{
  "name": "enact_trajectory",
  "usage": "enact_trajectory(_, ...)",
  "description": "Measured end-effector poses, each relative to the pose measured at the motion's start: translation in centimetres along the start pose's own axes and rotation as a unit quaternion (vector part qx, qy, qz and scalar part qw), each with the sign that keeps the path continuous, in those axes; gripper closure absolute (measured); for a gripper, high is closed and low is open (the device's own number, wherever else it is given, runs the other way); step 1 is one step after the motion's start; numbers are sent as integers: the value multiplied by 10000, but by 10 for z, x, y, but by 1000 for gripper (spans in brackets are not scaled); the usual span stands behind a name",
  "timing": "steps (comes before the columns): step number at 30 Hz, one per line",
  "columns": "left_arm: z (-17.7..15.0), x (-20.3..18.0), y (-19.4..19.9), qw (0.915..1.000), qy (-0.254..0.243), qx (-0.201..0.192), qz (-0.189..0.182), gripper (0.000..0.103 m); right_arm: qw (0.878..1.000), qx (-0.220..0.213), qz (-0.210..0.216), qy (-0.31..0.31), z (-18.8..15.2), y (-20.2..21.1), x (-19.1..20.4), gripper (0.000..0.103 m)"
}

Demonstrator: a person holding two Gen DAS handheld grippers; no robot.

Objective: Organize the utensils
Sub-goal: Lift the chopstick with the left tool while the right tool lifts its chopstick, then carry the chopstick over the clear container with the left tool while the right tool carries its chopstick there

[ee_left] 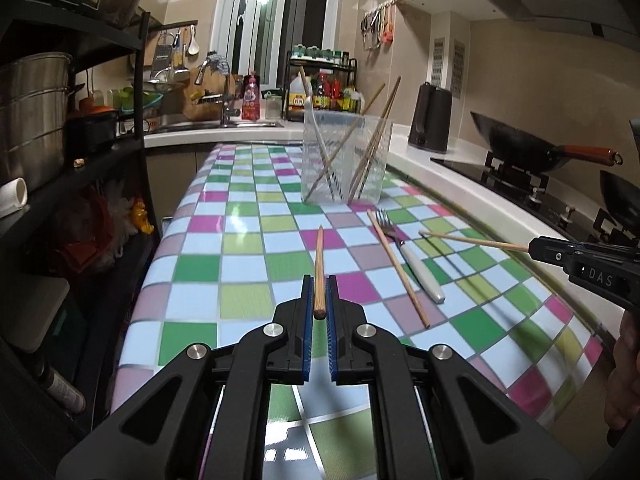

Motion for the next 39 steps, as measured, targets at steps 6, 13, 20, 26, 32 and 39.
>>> enact_trajectory(6,17,2,8,9996,36,-256,-68,97,9998,-165,-75,69,16,20,0,98)
enact_trajectory(13,40,9,18,9984,121,-496,-258,97,9989,-442,-92,130,42,39,1,98)
enact_trajectory(20,68,14,27,9969,90,-697,-350,97,9978,-636,0,206,69,49,2,98)
enact_trajectory(26,106,17,26,9960,95,-738,-503,97,9968,-749,208,159,94,51,2,98)
enact_trajectory(32,149,16,13,9961,97,-417,-769,97,9958,-816,403,84,114,45,-2,98)
enact_trajectory(39,193,18,-3,9954,275,-98,-916,97,9946,-769,693,-58,138,30,-15,98)
Point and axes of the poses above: each gripper's, at about its wrist camera, not at the fingertips, and y roughly against the way its jaws point, x to its left, z to its top, the point moved 1 cm from there along -y, roughly the way its jaws point, and after that the axes turned 4 degrees about y, right-handed, at the moved point
